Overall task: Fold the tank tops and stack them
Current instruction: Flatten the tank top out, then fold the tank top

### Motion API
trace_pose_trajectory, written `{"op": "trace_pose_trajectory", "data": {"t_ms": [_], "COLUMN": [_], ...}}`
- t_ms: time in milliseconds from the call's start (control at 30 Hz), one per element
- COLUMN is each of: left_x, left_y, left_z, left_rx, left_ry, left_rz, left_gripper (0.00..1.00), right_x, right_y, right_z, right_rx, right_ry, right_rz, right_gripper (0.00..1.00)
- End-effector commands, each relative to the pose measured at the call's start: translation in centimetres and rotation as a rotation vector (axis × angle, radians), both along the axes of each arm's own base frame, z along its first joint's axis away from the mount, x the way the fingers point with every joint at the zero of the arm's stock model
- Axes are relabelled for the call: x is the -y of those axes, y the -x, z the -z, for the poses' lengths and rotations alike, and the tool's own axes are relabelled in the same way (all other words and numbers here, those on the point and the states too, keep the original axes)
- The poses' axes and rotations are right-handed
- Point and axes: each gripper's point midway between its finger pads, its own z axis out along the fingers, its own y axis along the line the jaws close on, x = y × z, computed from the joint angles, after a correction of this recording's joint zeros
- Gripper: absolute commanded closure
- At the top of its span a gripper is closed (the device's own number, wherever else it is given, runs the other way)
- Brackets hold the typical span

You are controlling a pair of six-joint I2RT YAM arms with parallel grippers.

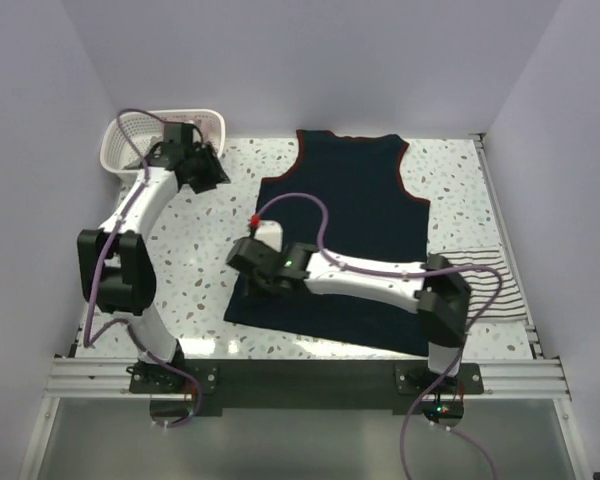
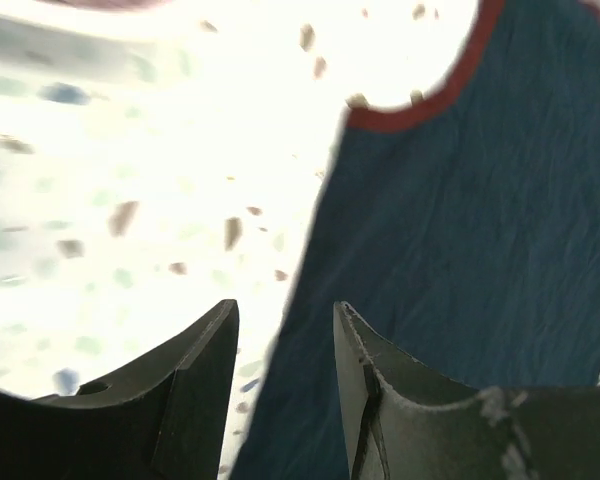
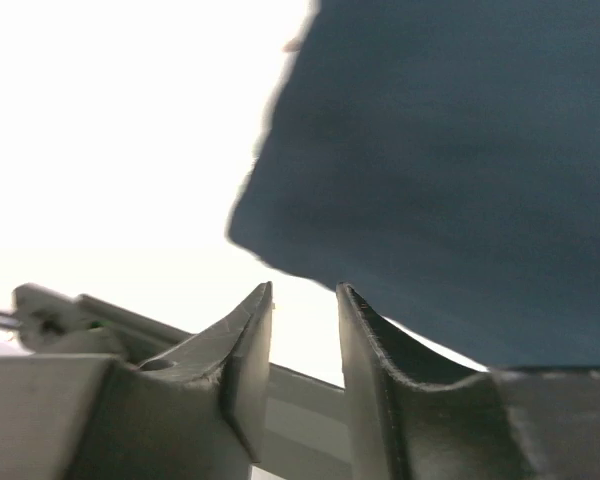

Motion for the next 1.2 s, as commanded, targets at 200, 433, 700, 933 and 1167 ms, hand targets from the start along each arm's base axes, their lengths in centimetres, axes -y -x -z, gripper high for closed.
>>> {"op": "trace_pose_trajectory", "data": {"t_ms": [200,433,700,933,1167], "left_x": [-8.8,-7.1,-6.5,-6.3,-6.2], "left_y": [4.5,4.4,4.2,4.0,3.1], "left_z": [-16.9,-18.7,-17.3,-16.6,-13.8], "left_rx": [0.342,0.374,0.350,0.339,0.305], "left_ry": [0.028,0.104,0.131,0.138,0.146], "left_rz": [-0.250,-0.176,-0.153,-0.148,-0.147], "left_gripper": [0.52,0.52,0.53,0.53,0.53], "right_x": [-9.9,-10.7,-10.0,-10.0,-10.5], "right_y": [3.4,1.8,1.8,2.5,3.4], "right_z": [4.4,6.0,8.6,11.2,10.6], "right_rx": [0.021,0.087,0.072,0.032,-0.001], "right_ry": [0.065,0.141,0.207,0.233,0.190], "right_rz": [-0.122,-0.088,-0.063,-0.078,-0.130], "right_gripper": [0.68,0.67,0.67,0.65,0.96]}}
